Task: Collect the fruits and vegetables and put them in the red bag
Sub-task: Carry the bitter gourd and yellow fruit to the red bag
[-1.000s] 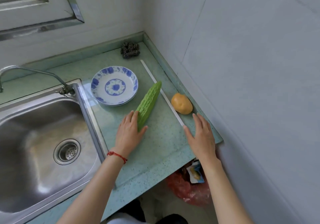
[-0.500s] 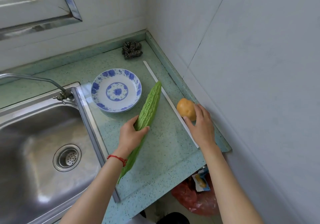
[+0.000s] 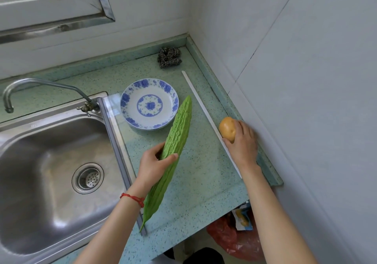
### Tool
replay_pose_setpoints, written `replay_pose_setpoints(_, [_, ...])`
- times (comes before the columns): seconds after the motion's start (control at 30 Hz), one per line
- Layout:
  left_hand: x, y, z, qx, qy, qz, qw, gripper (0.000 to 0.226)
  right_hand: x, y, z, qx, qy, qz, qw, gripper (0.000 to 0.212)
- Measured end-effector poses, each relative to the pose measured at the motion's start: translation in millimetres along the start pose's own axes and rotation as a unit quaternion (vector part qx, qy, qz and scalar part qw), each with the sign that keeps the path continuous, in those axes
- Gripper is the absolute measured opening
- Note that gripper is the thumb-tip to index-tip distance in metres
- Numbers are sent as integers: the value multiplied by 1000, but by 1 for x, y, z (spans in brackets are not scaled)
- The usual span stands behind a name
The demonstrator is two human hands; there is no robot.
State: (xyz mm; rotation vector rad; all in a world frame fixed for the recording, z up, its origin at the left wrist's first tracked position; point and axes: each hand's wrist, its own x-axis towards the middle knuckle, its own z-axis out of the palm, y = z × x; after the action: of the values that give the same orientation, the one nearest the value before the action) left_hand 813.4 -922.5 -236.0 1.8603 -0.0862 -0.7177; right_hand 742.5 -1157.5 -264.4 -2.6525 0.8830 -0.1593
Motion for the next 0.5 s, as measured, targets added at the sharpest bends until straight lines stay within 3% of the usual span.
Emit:
replay_pose_setpoints(0.2, [-9, 0, -4, -28, 8, -7, 1000, 32, -9, -6, -11, 129, 25, 50, 990, 68])
replay_pose_setpoints(0.37, [-23, 1, -9, -56, 30, -2, 998, 30, -29, -22, -24, 301, 7, 140, 943, 68])
replay_pose_setpoints(0.5, [-44, -2, -10, -91, 64, -1, 994, 25, -50, -30, -31, 379, -19, 146, 914, 59])
